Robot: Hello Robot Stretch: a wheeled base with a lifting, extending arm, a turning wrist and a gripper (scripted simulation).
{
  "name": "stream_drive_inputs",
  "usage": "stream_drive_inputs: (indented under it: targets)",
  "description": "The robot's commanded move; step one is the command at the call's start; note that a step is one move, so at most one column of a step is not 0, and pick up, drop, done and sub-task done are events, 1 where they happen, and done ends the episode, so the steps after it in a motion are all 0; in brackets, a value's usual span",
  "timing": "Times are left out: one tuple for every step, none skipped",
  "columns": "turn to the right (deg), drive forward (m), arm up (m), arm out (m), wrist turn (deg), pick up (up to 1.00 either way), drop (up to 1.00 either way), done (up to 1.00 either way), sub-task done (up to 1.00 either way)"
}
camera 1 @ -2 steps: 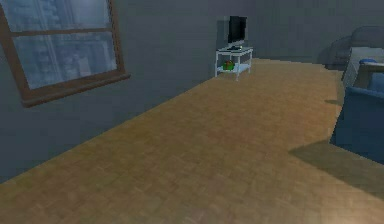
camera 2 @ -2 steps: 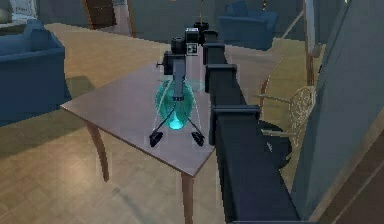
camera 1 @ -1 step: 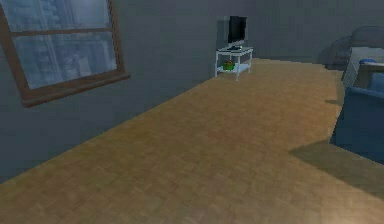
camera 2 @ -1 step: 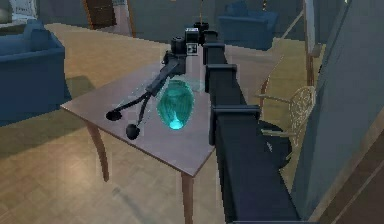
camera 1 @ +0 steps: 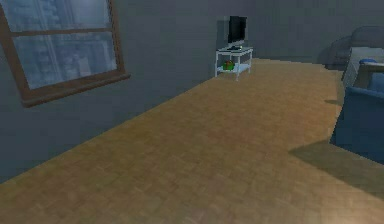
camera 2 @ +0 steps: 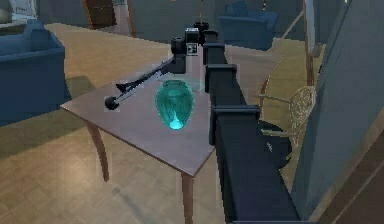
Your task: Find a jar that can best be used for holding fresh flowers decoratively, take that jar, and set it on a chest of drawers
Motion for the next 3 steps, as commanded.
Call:
stream_drive_inputs:
  targets:
    - [0.0,0.00,0.00,0.00,45.0,0.00,0.00,0.00,0.00]
    - [0.0,0.00,0.00,0.00,24.0,0.00,0.00,0.00,0.00]
    - [0.0,0.00,-0.24,0.00,0.0,0.00,0.00,0.00,0.00]
